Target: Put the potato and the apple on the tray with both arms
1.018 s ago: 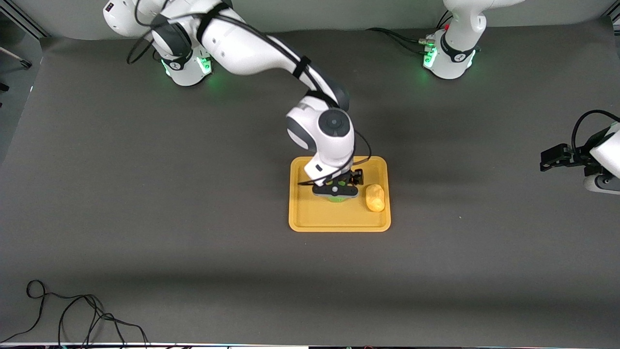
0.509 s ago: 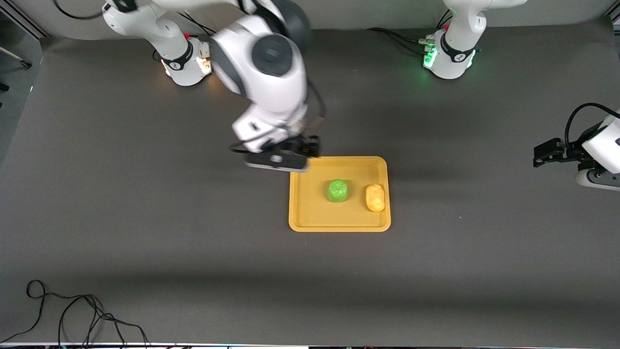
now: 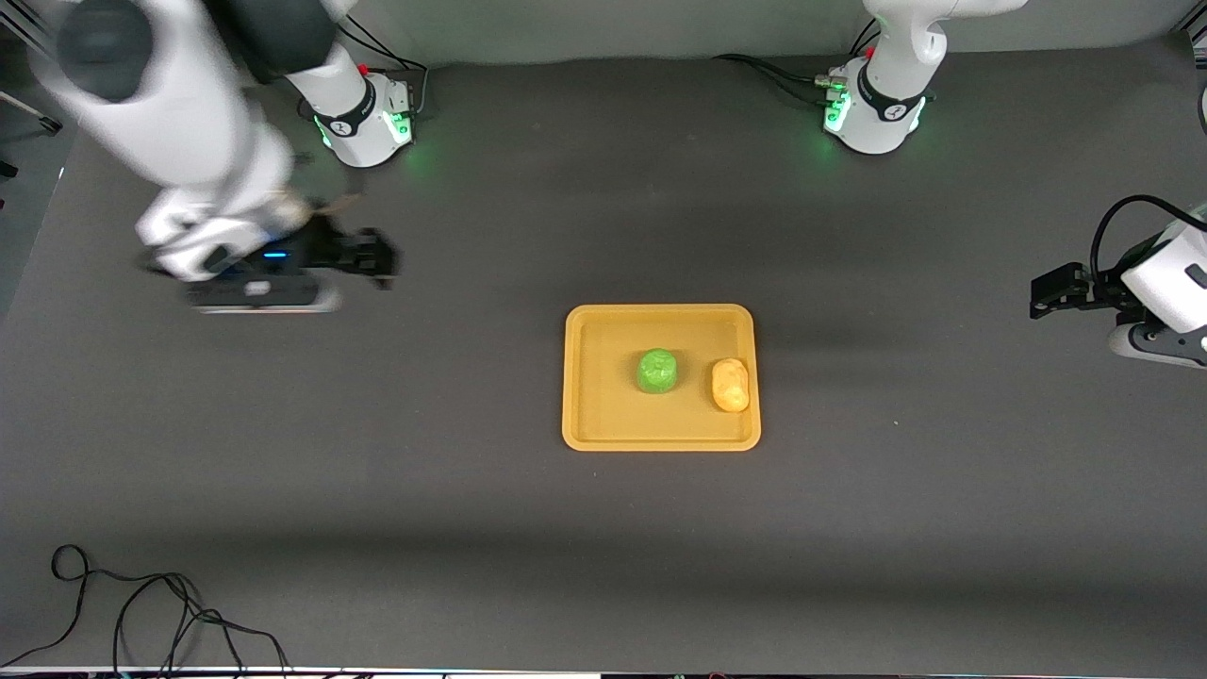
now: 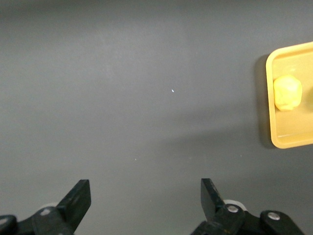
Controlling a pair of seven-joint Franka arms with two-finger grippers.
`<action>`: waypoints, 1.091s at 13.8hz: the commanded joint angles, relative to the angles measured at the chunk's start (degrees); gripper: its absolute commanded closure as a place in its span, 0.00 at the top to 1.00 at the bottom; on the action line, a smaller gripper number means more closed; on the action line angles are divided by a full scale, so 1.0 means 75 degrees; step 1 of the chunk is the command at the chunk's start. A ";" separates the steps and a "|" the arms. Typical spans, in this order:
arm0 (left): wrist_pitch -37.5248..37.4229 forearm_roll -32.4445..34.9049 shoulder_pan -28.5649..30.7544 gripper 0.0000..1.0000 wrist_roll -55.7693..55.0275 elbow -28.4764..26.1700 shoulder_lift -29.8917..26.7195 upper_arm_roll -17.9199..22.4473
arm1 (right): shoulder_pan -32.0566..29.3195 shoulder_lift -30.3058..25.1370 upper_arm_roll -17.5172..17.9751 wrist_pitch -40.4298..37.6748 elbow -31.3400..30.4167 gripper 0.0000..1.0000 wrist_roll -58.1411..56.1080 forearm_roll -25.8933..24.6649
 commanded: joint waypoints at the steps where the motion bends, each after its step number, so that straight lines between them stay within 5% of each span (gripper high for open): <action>1: -0.0170 -0.0009 -0.0133 1.00 -0.0009 0.0024 -0.0104 0.0093 | -0.1168 -0.0617 0.0080 0.0190 -0.0787 1.00 -0.1347 0.0013; 6: -0.0075 -0.0032 -0.0145 1.00 -0.0021 0.0165 -0.0057 0.0093 | -0.3573 -0.0652 0.1252 0.0155 -0.0787 1.00 -0.2161 0.0013; 15: -0.0064 -0.0032 -0.0145 1.00 -0.0126 0.0165 -0.0080 0.0058 | -0.3552 -0.0664 0.0983 -0.0067 -0.0694 1.00 -0.2290 0.0013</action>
